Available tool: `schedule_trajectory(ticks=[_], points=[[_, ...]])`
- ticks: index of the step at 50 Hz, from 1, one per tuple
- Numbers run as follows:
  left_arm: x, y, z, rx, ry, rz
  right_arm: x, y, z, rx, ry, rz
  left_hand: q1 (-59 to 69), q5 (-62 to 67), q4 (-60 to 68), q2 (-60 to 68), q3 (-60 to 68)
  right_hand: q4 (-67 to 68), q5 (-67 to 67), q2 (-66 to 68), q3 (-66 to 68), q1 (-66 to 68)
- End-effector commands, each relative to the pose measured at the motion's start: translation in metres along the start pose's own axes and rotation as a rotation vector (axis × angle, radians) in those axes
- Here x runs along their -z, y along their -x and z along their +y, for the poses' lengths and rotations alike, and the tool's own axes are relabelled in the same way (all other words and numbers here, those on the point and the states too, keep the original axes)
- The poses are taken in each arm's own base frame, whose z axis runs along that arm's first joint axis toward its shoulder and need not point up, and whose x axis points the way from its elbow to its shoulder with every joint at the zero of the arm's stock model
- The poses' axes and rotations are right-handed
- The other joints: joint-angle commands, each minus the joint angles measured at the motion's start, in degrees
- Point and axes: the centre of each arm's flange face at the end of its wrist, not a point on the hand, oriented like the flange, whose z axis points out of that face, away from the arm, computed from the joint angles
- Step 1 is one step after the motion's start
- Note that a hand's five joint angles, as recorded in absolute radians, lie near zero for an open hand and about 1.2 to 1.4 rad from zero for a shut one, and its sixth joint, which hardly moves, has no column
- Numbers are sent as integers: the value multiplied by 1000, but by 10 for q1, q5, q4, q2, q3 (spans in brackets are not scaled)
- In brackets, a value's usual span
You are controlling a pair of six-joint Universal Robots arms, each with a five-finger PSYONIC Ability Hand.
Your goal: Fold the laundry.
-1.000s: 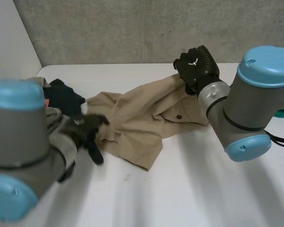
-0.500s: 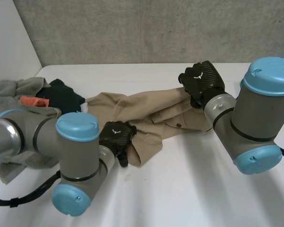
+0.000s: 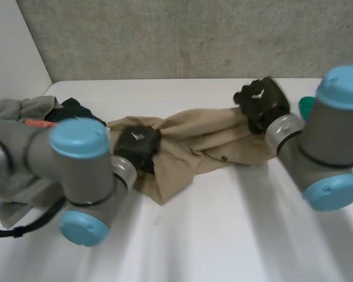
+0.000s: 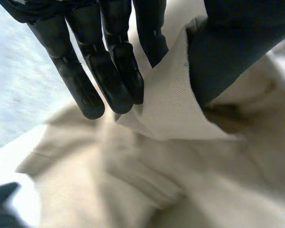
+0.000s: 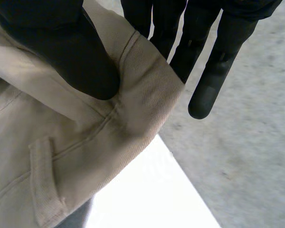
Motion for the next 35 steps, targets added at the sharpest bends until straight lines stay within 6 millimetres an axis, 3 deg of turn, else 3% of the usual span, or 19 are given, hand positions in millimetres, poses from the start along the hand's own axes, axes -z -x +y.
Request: schedule_trajectory(ticks=[1, 2, 5, 10, 13, 19, 20, 23, 27, 28, 30, 31, 35], points=[[68, 58, -109, 72, -270, -75, 32, -75, -44, 106, 27, 53, 135, 133, 113, 117, 119, 114, 115, 128, 120, 176], [87, 66, -130, 76, -338, -61, 43, -85, -54, 117, 38, 32, 135, 133, 113, 117, 119, 114, 115, 128, 120, 176], [112, 77, -150, 87, -395, -20, 64, -92, -71, 117, 31, -14, 135, 133, 113, 117, 119, 114, 115, 128, 120, 176], [111, 92, -138, 136, -309, -7, 80, -89, -72, 118, 58, -104, 135, 133, 113, 117, 119, 114, 115, 128, 120, 176], [101, 97, -116, 153, -211, -24, 79, -79, -58, 159, 114, -162, 135, 133, 113, 117, 119, 114, 115, 128, 120, 176], [53, 94, -57, 111, -13, -21, 55, -54, -18, 234, 244, -250, 135, 133, 113, 117, 119, 114, 115, 128, 120, 176], [37, 95, -46, 88, 5, -24, 43, -50, -7, 228, 270, -249, 135, 133, 113, 117, 119, 114, 115, 128, 120, 176], [3, 101, -40, 31, -26, -52, 13, -39, 10, 227, 278, -227, 135, 133, 113, 117, 119, 114, 115, 128, 120, 176], [-37, 117, -72, -25, -207, -128, -26, -35, 7, 234, 193, -104, 135, 133, 113, 117, 119, 114, 115, 128, 120, 176], [-49, 126, -96, -39, -324, -167, -44, -43, -3, 226, 121, -4, 135, 133, 113, 117, 119, 114, 115, 128, 120, 176], [-55, 136, -125, -51, -451, -207, -56, -57, -21, 206, 31, 105, 135, 133, 113, 117, 119, 114, 115, 128, 120, 176], [-57, 145, -156, -57, -598, -250, -65, -73, -43, 168, -81, 219, 135, 133, 113, 117, 119, 114, 115, 128, 120, 176], [-45, 159, -218, -52, -903, -326, -65, -109, -92, 61, -380, 424, 135, 133, 113, 117, 119, 114, 115, 128, 120, 176]])
